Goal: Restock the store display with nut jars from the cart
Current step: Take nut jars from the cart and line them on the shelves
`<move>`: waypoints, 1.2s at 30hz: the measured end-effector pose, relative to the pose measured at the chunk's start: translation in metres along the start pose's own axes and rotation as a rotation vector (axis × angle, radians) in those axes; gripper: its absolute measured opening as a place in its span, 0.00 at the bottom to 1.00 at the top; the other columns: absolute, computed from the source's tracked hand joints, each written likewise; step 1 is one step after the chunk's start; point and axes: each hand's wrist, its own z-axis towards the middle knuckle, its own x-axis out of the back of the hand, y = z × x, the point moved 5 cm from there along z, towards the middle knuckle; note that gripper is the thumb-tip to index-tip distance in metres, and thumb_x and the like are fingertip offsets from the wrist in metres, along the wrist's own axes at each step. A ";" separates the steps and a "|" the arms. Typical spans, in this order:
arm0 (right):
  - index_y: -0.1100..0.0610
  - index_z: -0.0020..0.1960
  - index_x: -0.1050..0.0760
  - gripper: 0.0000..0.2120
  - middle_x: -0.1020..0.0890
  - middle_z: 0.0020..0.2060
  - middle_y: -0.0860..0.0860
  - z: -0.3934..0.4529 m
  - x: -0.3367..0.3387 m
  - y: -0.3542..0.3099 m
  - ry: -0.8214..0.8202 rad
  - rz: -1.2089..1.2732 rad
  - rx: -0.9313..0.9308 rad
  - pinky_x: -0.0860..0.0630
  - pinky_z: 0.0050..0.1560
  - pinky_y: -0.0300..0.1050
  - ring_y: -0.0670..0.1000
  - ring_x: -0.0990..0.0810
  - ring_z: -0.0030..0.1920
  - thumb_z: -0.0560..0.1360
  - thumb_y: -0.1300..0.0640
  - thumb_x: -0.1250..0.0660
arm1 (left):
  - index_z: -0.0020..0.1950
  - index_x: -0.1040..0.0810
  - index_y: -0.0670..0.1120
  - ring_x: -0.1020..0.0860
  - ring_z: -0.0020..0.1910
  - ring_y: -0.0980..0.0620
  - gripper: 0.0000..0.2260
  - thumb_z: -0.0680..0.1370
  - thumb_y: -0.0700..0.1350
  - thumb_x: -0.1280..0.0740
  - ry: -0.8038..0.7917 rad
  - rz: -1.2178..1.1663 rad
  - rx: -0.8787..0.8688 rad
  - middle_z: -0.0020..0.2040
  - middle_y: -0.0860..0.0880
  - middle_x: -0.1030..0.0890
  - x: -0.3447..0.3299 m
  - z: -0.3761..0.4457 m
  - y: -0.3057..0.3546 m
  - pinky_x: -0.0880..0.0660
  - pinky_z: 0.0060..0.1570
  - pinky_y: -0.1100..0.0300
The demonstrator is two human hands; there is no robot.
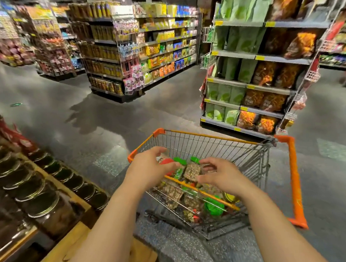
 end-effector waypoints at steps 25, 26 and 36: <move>0.48 0.74 0.31 0.33 0.21 0.63 0.54 0.257 -0.058 0.094 -0.183 0.191 -0.278 0.24 0.54 0.42 0.52 0.19 0.57 0.73 0.53 0.22 | 0.80 0.36 0.52 0.27 0.72 0.44 0.42 0.71 0.64 0.24 -0.181 -0.021 0.359 0.76 0.46 0.29 -0.069 0.215 -0.149 0.30 0.64 0.53; 0.50 0.74 0.31 0.34 0.21 0.63 0.56 0.272 -0.063 0.103 -0.182 0.215 -0.297 0.24 0.52 0.41 0.52 0.20 0.56 0.72 0.55 0.21 | 0.80 0.36 0.51 0.27 0.71 0.44 0.43 0.71 0.64 0.24 -0.188 -0.030 0.385 0.76 0.45 0.30 -0.079 0.227 -0.155 0.30 0.64 0.53; 0.52 0.73 0.31 0.39 0.23 0.66 0.57 0.384 -0.124 0.195 -0.295 0.326 -0.510 0.27 0.66 0.48 0.54 0.24 0.67 0.66 0.57 0.17 | 0.81 0.40 0.56 0.28 0.72 0.44 0.46 0.68 0.67 0.24 -0.264 -0.124 0.642 0.74 0.45 0.28 -0.181 0.322 -0.227 0.29 0.68 0.51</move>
